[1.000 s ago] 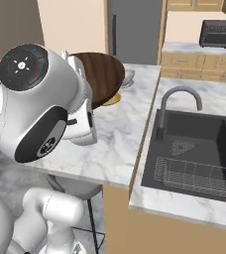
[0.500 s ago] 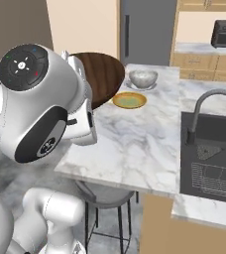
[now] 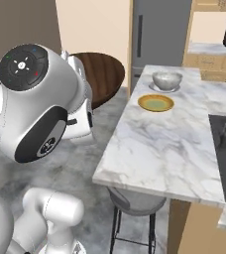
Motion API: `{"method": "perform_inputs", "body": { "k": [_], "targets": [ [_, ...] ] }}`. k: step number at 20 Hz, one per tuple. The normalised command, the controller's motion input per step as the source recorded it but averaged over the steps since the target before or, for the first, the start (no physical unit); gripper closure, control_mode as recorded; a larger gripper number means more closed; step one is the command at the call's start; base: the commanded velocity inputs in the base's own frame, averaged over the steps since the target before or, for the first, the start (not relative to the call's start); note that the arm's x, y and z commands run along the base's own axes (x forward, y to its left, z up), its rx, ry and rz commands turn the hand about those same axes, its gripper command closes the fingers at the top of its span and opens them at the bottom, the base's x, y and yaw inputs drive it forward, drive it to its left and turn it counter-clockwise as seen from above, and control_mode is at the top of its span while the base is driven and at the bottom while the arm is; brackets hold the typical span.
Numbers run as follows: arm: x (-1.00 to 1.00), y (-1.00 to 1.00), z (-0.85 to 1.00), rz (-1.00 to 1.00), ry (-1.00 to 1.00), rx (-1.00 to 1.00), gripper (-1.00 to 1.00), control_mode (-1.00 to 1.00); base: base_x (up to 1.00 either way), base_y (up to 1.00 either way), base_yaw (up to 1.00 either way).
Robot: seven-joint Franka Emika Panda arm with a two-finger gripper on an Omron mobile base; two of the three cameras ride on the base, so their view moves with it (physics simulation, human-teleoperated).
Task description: Move the bowls from the cabinet to the plates on the dining table.
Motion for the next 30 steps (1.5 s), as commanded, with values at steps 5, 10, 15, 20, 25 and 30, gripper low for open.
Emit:
{"method": "perform_inputs", "body": {
  "k": [5, 10, 15, 20, 25, 30],
  "targets": [
    [0.00, 0.00, 0.00, 0.00, 0.00, 0.00, 1.00, 1.00, 0.04, 0.62, 0.00],
    [0.00, 0.00, 0.00, 0.00, 0.00, 0.00, 1.00, 1.00, 0.04, 0.62, 0.00],
    [0.00, 0.00, 0.00, 0.00, 0.00, 0.00, 1.00, 1.00, 0.03, 0.62, 0.00],
    [0.00, 0.00, 0.00, 0.00, 0.00, 0.00, 1.00, 1.00, 0.03, 0.59, -0.02],
    [0.00, 0.00, 0.00, 0.00, 0.00, 0.00, 1.00, 1.00, 0.10, 0.18, -0.20],
    [0.00, 0.00, 0.00, 0.00, 0.00, 0.00, 1.00, 1.00, 0.01, 0.05, -0.25]
  ]
}}
